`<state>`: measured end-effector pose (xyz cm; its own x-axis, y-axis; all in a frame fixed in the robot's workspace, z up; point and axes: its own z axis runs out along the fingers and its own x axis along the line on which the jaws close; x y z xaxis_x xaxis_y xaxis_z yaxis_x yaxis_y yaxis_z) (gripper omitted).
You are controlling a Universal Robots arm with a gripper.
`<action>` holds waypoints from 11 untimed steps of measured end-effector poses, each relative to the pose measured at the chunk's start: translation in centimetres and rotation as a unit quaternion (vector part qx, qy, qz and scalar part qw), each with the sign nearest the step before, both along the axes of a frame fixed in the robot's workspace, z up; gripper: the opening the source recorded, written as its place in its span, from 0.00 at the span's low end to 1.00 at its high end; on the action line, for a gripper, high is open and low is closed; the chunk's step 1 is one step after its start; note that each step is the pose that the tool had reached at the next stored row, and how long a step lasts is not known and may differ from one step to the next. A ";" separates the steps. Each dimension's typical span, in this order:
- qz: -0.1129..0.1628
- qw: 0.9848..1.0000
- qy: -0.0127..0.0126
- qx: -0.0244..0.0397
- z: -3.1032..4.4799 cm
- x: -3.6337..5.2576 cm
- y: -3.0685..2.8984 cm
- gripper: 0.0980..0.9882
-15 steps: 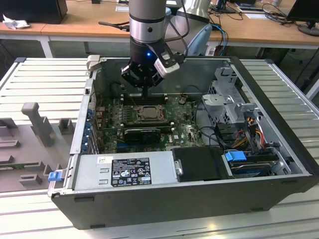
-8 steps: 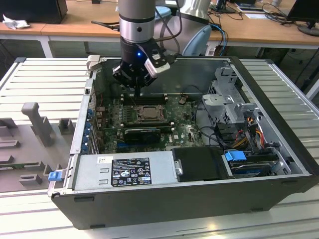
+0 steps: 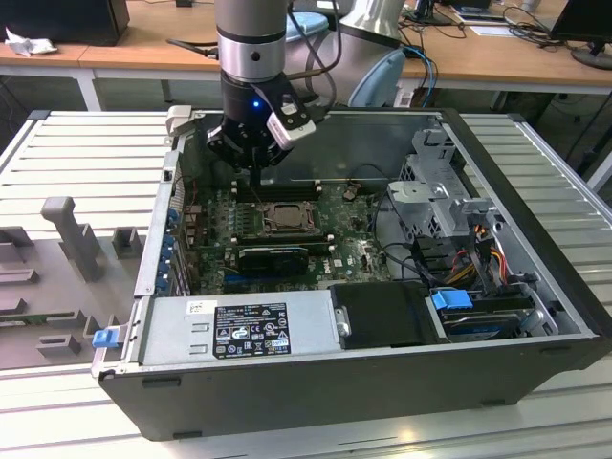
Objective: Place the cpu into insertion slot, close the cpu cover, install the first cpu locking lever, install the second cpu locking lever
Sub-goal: 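Install the first cpu locking lever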
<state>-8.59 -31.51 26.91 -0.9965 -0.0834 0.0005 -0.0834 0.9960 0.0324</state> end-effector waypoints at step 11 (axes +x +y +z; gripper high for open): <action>0.000 1.000 0.000 0.000 0.00 -0.50 0.00 0.01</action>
